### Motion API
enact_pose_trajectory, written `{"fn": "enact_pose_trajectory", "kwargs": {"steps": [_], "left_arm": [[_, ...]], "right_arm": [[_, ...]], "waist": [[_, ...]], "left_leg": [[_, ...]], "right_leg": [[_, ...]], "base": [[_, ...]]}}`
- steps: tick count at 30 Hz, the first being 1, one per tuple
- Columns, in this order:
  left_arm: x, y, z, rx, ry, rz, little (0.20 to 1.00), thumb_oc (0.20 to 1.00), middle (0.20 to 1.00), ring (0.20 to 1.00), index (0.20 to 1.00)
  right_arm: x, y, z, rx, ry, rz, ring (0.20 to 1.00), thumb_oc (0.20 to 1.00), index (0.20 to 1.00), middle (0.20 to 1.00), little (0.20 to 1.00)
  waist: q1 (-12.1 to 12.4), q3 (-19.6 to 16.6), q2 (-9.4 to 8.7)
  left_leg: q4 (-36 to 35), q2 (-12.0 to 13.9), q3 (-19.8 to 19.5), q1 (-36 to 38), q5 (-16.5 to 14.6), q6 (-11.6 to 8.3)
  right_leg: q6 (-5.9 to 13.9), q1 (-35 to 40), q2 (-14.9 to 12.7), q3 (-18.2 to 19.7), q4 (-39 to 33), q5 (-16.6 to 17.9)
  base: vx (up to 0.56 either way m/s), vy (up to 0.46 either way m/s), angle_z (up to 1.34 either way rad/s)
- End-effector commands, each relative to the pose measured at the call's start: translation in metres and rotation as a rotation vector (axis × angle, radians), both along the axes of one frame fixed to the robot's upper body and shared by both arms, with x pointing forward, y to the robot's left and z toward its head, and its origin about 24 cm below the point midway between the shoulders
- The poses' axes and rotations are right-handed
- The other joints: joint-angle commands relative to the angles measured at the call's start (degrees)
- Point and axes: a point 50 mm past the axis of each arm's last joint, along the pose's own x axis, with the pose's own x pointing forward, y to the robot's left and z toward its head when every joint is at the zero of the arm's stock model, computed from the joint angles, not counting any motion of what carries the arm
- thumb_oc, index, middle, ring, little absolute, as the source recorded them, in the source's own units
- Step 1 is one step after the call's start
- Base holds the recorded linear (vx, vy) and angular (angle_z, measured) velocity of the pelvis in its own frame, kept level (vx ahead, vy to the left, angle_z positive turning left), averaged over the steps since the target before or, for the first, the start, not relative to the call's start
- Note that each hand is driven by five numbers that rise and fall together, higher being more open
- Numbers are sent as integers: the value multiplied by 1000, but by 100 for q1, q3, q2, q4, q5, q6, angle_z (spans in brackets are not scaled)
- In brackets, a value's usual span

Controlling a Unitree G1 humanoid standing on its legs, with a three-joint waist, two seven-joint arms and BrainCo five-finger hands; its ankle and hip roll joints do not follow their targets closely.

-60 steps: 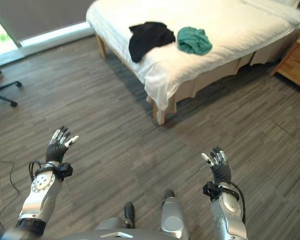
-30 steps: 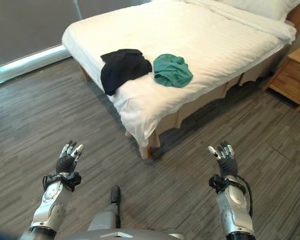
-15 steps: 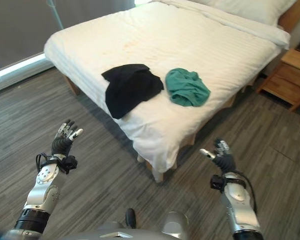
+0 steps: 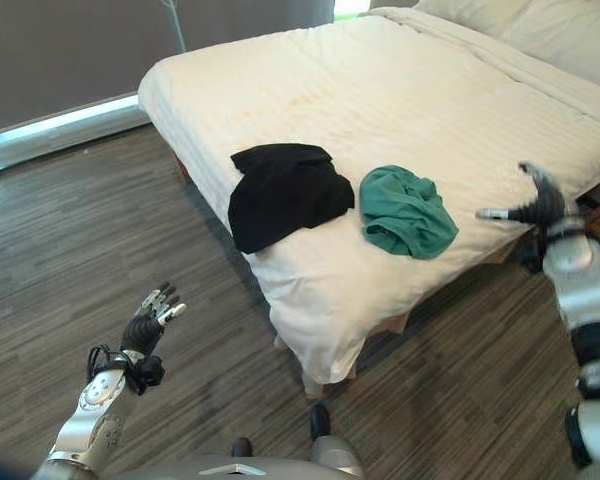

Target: Pick up bed clothes into laundry basket.

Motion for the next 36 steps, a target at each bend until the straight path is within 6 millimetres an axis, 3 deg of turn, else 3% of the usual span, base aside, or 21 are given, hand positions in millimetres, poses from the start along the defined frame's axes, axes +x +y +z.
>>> {"fn": "enact_pose_trajectory", "kwargs": {"steps": [1, 3, 6, 8, 11, 15, 16, 18, 19, 20, 22, 23, 24, 25, 27, 29, 33, 34, 36], "left_arm": [[10, 12, 27, 32, -125, -22, 1000, 1000, 1000, 1000, 1000], [10, 18, 27, 74, -116, -27, 1000, 1000, 1000, 1000, 1000], [14, 20, 34, 141, -140, -62, 1000, 1000, 1000, 1000, 1000], [17, 20, 36, 123, -147, -65, 1000, 1000, 1000, 1000, 1000], [18, 19, 41, 116, -168, -72, 1000, 1000, 1000, 1000, 1000], [21, 18, 43, 81, -195, -22, 1000, 1000, 1000, 1000, 1000], [21, 18, 43, 79, -196, -20, 1000, 1000, 1000, 1000, 1000], [28, 10, 43, 41, -222, 0, 1000, 1000, 1000, 1000, 1000], [29, 10, 44, 40, -223, 2, 1000, 1000, 1000, 1000, 1000], [34, 2, 46, 16, -244, 0, 1000, 1000, 1000, 1000, 1000], [41, -11, 48, -12, -261, -29, 1000, 1000, 1000, 1000, 1000], [41, -11, 48, -14, -262, -28, 1000, 1000, 1000, 1000, 1000], [44, -19, 49, -34, -265, -51, 1000, 1000, 1000, 1000, 1000], [44, -22, 50, -40, -267, -60, 1000, 1000, 1000, 1000, 1000], [47, -29, 52, -53, -274, -88, 1000, 1000, 1000, 1000, 1000], [49, -34, 53, -63, -282, -101, 1000, 1000, 1000, 1000, 1000], [51, -38, 51, -76, -273, -91, 1000, 1000, 1000, 1000, 1000], [51, -39, 50, -78, -273, -92, 1000, 1000, 1000, 1000, 1000], [53, -39, 50, -82, -274, -77, 1000, 1000, 1000, 1000, 1000]], "right_arm": [[4, -1, 43, -483, 47, -20, 1000, 1000, 1000, 1000, 1000], [7, 4, 41, -780, 190, 11, 1000, 1000, 1000, 1000, 1000], [17, -7, 35, -1088, 395, -75, 1000, 1000, 1000, 1000, 1000], [26, -8, 36, -1162, 474, -131, 1000, 1000, 1000, 1000, 1000], [40, 6, 43, -1356, 562, -119, 1000, 1000, 1000, 1000, 1000], [50, 20, 70, -1402, 514, -156, 1000, 1000, 1000, 1000, 1000], [50, 20, 71, -1404, 511, -158, 1000, 1000, 1000, 1000, 1000], [63, 47, 84, -1398, 410, -107, 1000, 1000, 1000, 1000, 1000], [63, 48, 84, -1399, 409, -108, 1000, 1000, 1000, 1000, 1000], [72, 68, 94, -1417, 340, -82, 1000, 1000, 1000, 1000, 1000], [80, 93, 105, -1431, 281, -45, 1000, 1000, 1000, 1000, 1000], [80, 93, 106, -1433, 280, -46, 1000, 1000, 1000, 1000, 1000], [83, 115, 118, -1445, 206, -3, 1000, 1000, 1000, 1000, 1000], [83, 121, 125, -1449, 173, 0, 1000, 1000, 1000, 1000, 1000], [82, 128, 136, -1468, 137, -3, 1000, 1000, 1000, 1000, 1000], [80, 122, 139, -1459, 142, -31, 1000, 1000, 1000, 1000, 1000], [80, 110, 126, -1385, 155, -26, 1000, 1000, 1000, 1000, 1000], [80, 106, 119, -1374, 175, -24, 200, 200, 200, 200, 200], [79, 91, 96, -1340, 246, -17, 200, 200, 200, 200, 200]], "waist": [[250, -57, -53], [298, -59, -56], [368, 24, 34], [398, 116, 143], [497, 266, 329], [555, 492, 673], [558, 474, 682], [593, 552, 826], [600, 536, 829], [632, 565, 879], [632, 594, 882], [628, 606, 893], [599, 659, 903], [590, 683, 905], [580, 722, 936], [575, 733, 987], [548, 788, 1088], [553, 797, 1125], [540, 819, 1208]], "left_leg": [[57, 291, 339, -322, 331, -195], [57, 295, 292, -433, 361, -226], [57, 283, 211, -669, 406, -284], [57, 271, 212, -879, 478, -324], [57, 207, 244, -1201, 570, -376], [57, 122, 291, -1710, 691, -440], [57, 124, 301, -1743, 696, -440], [57, 122, 440, -2109, 763, -497], [57, 125, 452, -2134, 765, -499], [57, 145, 541, -2259, 790, -531], [57, 193, 600, -2273, 818, -553], [57, 196, 601, -2269, 817, -556], [57, 228, 610, -2230, 819, -568], [57, 235, 618, -2225, 827, -577], [57, 226, 621, -2249, 833, -598], [57, 208, 615, -2294, 846, -618], [57, 176, 625, -2314, 854, -624], [57, 164, 624, -2307, 853, -624], [57, 142, 622, -2291, 846, -623]], "right_leg": [[297, 264, -210, -130, 129, -370], [291, 197, -207, -178, 95, -374], [286, 7, -201, -250, 95, -375], [283, -203, -210, -259, 95, -323], [290, -557, -232, -221, 95, -258], [297, -1153, -264, -128, 95, -140], [296, -1191, -262, -117, 95, -130], [295, -1624, -228, -19, 95, -71], [293, -1654, -225, -6, 95, -64], [311, -1798, -193, 29, 95, -67], [277, -1830, -151, 58, 95, -75], [275, -1827, -149, 60, 95, -76], [247, -1806, -119, 53, 95, -102], [237, -1800, -112, 44, 95, -109], [228, -1807, -120, 9, 95, -126], [221, -1837, -135, -20, 95, -132], [219, -1866, -163, -12, 95, -144], [219, -1859, -169, -15, 95, -148], [226, -1844, -193, -4, 95, -163]], "base": [[46, -57, 22], [27, -62, 13], [-32, -63, 19], [-95, -32, 8], [-78, -24, 2], [-66, -15, 0], [-85, -3, -13], [-40, -17, -17], [12, -48, -32], [41, -55, -38], [60, -76, -28], [67, -71, -12], [55, -61, -8], [54, -60, -9], [22, -41, -6], [14, -15, 0], [9, 0, 1], [0, 0, 0], [18, 13, 0]]}}
